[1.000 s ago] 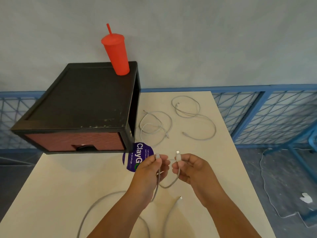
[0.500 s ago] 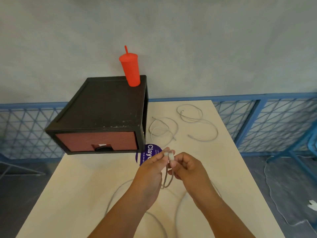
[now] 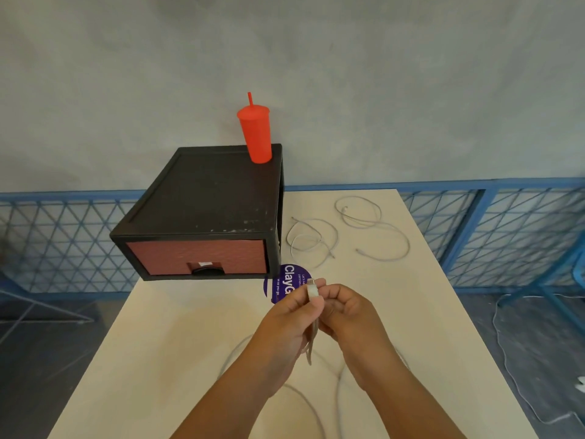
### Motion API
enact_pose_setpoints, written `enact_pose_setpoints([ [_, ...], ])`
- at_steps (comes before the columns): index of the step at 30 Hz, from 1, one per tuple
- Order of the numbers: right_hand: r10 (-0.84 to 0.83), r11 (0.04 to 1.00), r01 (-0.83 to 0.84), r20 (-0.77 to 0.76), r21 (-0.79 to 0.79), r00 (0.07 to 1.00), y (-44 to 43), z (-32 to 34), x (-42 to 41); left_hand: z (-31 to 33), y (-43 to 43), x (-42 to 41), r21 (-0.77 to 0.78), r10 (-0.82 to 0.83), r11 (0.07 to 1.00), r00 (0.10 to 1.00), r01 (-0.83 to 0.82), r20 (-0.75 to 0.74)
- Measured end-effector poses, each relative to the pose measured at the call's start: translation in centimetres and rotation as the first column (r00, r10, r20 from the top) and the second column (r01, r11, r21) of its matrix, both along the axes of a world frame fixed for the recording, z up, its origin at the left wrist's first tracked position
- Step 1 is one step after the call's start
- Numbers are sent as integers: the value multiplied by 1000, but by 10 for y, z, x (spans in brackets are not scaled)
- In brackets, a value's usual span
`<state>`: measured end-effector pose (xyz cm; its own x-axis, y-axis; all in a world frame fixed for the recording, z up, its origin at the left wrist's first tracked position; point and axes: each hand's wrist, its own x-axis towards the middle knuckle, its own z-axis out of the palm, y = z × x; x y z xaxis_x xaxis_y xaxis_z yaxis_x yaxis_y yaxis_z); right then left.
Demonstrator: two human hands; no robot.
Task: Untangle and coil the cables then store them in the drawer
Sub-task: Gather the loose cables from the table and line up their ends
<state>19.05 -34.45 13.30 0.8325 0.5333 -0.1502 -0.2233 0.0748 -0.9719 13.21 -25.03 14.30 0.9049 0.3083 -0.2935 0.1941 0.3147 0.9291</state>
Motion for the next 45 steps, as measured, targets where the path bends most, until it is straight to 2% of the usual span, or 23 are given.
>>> enact_pose_setpoints([
  [3,-14,1000,14,-19,-5,1000,5,0,-9,-1,0,-2,111,39,993,999,-38,-11],
  [6,-10,1000,9,-41,-28,999,11,-2,-16,1,1,-2,132,102,986,995,-98,-22],
  [9,76,993,-73,35,-93,996,12,-4,-18,5,6,-2,164,136,977,990,-138,24],
  [11,169,977,-148,137,-154,976,11,-9,-20,16,17,2,116,228,964,970,-238,89],
  [13,251,942,-170,270,-289,930,9,-20,-23,27,31,5,-71,347,938,926,-340,150],
  [15,335,882,-121,426,-456,841,5,-31,-23,38,47,6,-317,440,874,878,-369,191],
  [17,372,852,-74,501,-518,781,1,-38,-20,41,63,7,-432,509,812,838,-392,195],
  [24,308,847,73,598,-526,740,-5,-39,12,35,83,17,-548,572,728,805,-412,156],
  [27,279,846,127,632,-518,723,-4,-37,27,29,81,22,-532,562,738,815,-415,144],
  [33,391,792,70,592,-606,705,-4,-46,49,21,83,38,-596,525,722,839,-351,141],
  [42,405,731,12,448,-682,797,-2,-63,86,1,85,79,-601,451,727,891,-331,55],
  [45,488,689,-132,320,-713,812,-3,-67,103,-4,87,97,-592,427,728,904,-346,-3],
])
